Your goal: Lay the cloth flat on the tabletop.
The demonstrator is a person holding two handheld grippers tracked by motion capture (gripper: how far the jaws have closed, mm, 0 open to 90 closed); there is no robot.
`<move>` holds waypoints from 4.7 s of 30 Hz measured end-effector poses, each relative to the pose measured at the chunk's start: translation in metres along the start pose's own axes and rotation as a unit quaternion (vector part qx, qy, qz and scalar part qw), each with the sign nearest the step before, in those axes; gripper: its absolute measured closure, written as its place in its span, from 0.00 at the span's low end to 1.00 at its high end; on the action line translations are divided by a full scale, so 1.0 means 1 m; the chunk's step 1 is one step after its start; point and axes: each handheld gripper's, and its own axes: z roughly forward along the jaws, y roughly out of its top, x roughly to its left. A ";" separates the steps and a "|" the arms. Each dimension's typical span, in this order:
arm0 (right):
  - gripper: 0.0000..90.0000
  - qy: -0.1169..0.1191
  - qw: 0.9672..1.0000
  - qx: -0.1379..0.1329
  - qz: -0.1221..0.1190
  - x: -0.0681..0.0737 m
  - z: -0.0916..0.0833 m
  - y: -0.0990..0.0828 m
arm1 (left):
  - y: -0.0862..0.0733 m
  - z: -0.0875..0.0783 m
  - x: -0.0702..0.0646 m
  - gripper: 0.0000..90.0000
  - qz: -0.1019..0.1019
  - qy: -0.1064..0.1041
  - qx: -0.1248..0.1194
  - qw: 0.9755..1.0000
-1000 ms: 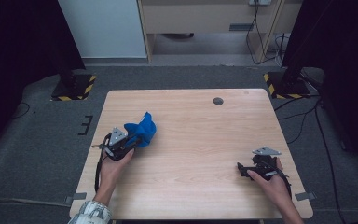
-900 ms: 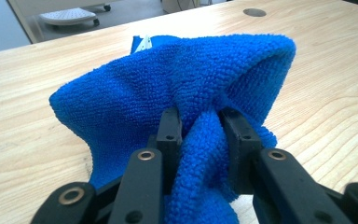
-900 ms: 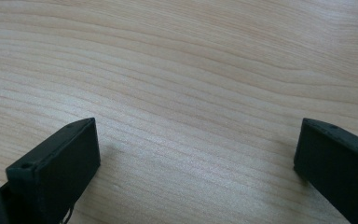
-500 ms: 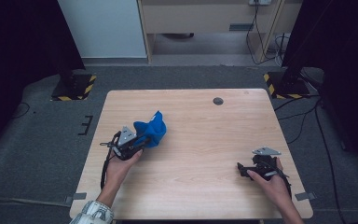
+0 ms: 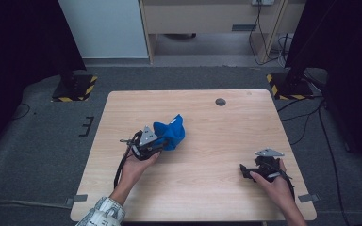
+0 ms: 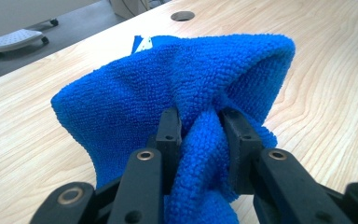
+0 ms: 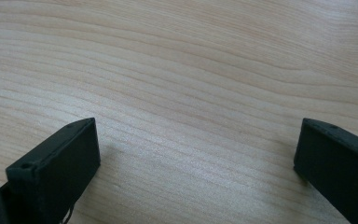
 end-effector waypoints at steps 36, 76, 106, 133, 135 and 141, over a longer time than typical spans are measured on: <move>0.04 0.006 1.000 0.003 -0.004 0.000 0.001 0.003 | -0.006 0.070 -0.089 0.47 0.056 -0.134 0.070 0.987; 0.68 0.115 0.990 -0.072 -0.048 0.041 0.044 0.101 | -0.036 0.008 0.006 0.32 -0.078 0.047 0.082 0.992; 0.78 0.163 0.985 -0.018 -0.044 0.056 0.077 0.098 | -0.045 0.040 -0.008 0.50 -0.070 0.023 0.104 0.992; 1.00 0.167 0.980 -0.099 -0.043 0.043 0.021 0.103 | -0.030 0.024 0.000 0.92 -0.072 0.014 0.042 0.996; 1.00 0.165 0.980 -0.101 -0.041 0.042 0.020 0.103 | -0.028 0.023 0.001 0.92 -0.073 0.011 0.039 0.996; 1.00 0.163 0.980 -0.105 -0.039 0.039 0.017 0.104 | -0.015 0.016 0.001 0.93 -0.066 0.000 0.027 0.997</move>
